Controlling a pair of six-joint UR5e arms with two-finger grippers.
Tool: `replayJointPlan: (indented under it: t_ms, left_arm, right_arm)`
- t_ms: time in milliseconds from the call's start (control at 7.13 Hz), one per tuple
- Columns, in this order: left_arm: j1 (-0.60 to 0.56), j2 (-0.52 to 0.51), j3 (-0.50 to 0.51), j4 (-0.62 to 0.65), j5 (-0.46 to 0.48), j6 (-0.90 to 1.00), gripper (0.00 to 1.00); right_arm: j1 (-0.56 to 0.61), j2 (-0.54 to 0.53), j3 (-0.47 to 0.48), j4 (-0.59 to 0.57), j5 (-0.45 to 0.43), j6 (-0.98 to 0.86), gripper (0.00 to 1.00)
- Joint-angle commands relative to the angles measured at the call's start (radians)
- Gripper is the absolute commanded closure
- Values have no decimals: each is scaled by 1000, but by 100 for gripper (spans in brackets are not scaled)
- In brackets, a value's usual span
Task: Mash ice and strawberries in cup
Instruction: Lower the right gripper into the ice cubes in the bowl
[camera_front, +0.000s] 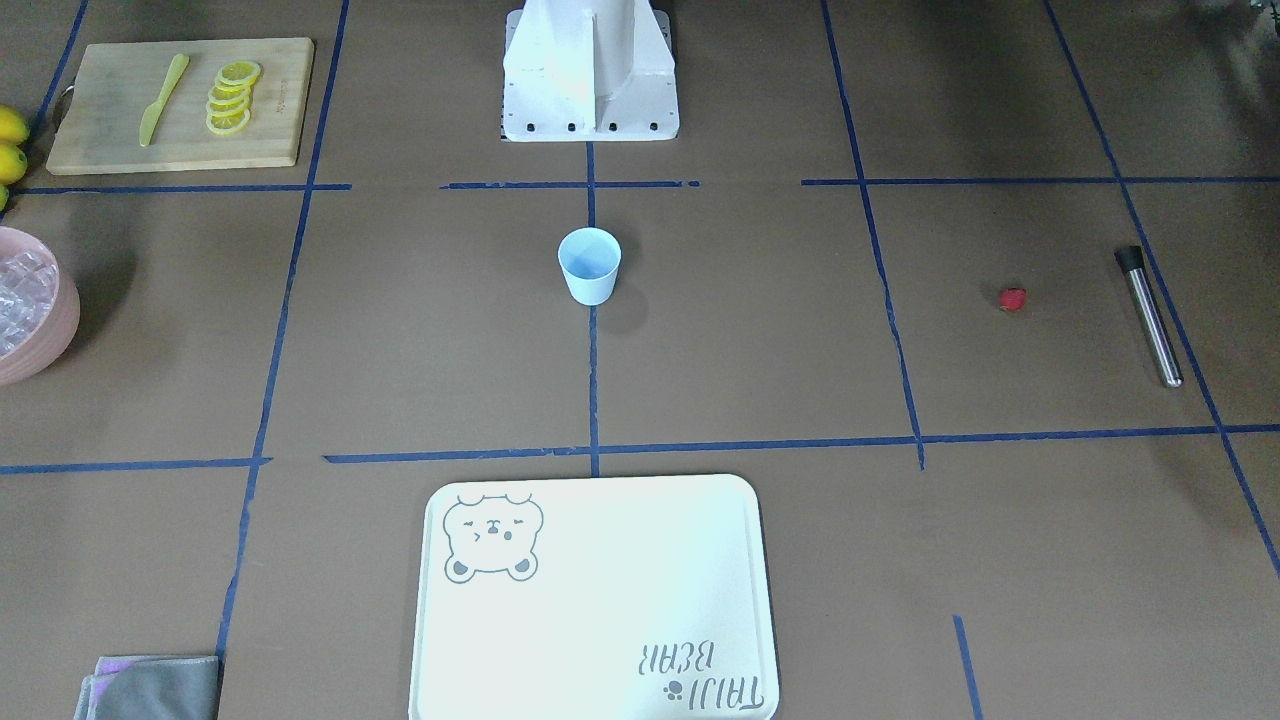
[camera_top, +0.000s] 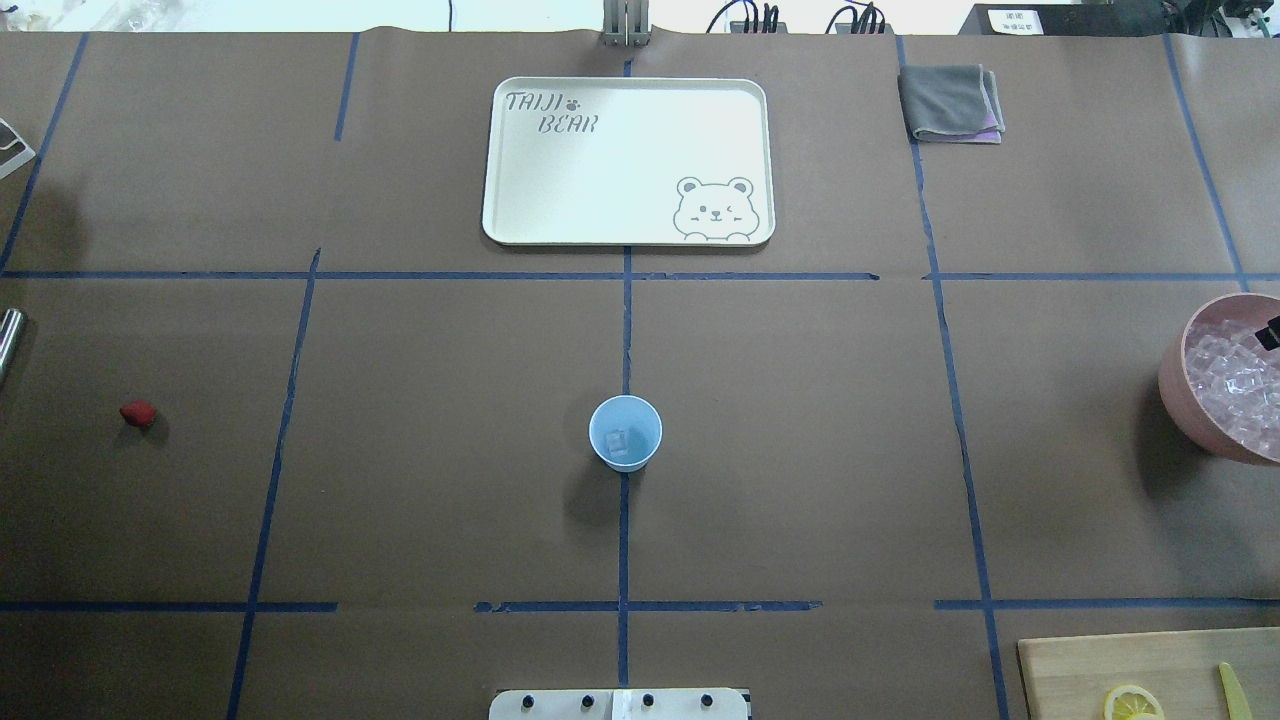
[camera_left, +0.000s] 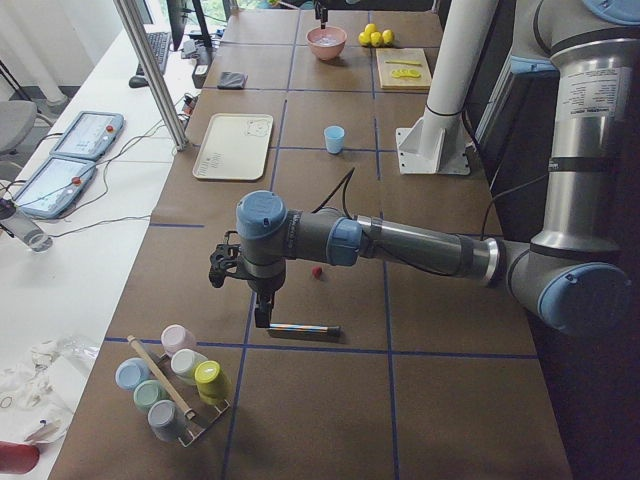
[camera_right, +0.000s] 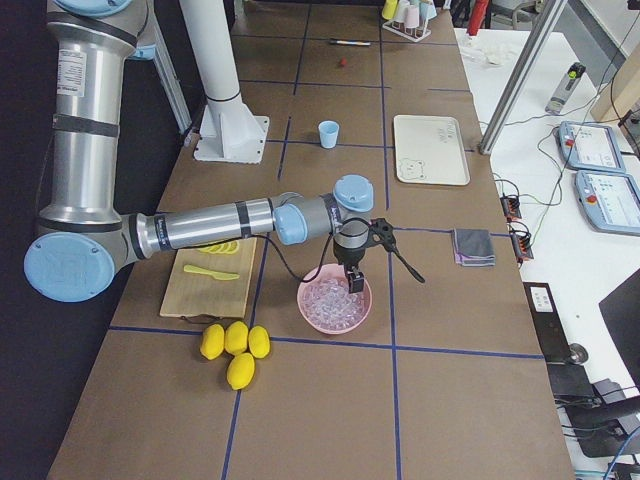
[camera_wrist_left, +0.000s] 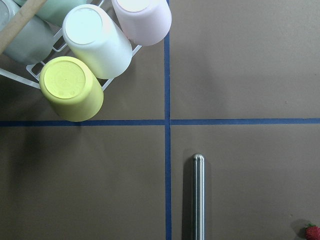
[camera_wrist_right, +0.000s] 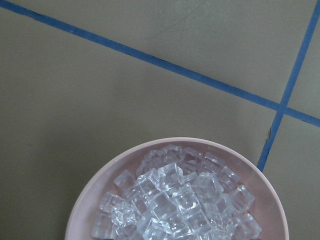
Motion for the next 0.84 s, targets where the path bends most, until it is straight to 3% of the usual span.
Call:
replayJointPlan:
  t_ms: [0, 702]
  left_arm:
    - [0, 2, 1, 0, 0, 1, 0]
    - [0, 2, -5, 0, 0, 0, 0]
  right_arm:
    - [-35, 12, -22, 12, 4, -13, 11]
    - [-109, 9, -43, 3, -3, -22, 23]
